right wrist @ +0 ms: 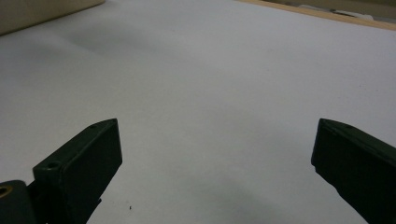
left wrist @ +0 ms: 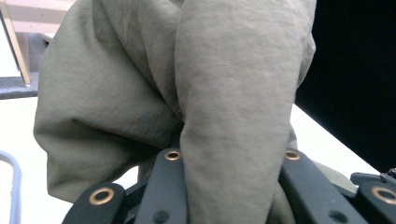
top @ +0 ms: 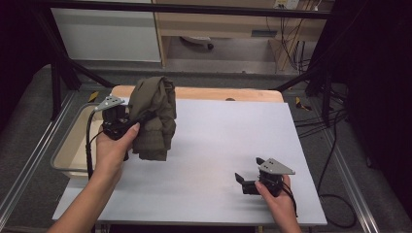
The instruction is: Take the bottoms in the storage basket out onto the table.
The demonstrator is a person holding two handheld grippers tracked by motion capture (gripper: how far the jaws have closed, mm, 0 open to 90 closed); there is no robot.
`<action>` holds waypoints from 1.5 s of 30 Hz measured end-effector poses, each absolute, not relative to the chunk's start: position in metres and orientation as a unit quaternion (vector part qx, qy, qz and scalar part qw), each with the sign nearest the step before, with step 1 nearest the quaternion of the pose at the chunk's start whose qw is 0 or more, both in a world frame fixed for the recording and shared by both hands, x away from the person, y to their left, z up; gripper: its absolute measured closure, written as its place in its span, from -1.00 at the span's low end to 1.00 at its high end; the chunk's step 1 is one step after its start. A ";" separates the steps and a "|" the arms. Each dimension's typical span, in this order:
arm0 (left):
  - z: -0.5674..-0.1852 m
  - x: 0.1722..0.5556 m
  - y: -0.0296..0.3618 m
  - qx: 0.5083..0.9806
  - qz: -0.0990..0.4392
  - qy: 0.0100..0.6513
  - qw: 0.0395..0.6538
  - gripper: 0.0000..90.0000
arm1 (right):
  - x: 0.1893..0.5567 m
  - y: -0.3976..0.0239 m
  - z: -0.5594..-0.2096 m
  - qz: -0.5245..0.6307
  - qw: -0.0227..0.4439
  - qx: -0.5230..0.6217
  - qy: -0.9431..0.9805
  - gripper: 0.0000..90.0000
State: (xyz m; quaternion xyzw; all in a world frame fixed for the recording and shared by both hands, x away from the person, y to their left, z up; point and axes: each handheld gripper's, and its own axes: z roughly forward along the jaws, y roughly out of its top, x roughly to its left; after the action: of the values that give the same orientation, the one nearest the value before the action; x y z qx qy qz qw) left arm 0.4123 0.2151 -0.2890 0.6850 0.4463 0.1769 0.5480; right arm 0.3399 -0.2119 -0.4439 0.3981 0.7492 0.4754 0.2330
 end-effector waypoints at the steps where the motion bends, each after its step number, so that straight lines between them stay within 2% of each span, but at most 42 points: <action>1: -0.289 0.414 0.213 0.687 0.175 0.446 0.547 0.65 | 0.340 -0.212 -0.444 0.475 0.233 0.398 0.749 -0.95; 21: -0.298 0.426 0.193 0.688 0.154 0.453 0.545 0.64 | 0.340 -0.212 -0.446 0.473 0.229 0.402 0.749 -0.95; 31: -0.305 0.425 0.181 0.708 0.152 0.441 0.530 0.64 | 0.340 -0.213 -0.446 0.474 0.229 0.403 0.749 -0.95; 45: -0.329 0.423 0.167 0.713 0.129 0.444 0.527 0.64 | 0.340 -0.213 -0.446 0.475 0.232 0.402 0.748 -0.95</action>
State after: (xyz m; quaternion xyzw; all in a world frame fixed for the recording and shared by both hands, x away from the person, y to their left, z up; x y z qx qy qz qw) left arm 0.4233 0.1669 -0.3291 0.7132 0.4438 0.1294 0.5270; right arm 0.3400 -0.2134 -0.4456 0.4020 0.7479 0.4746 0.2322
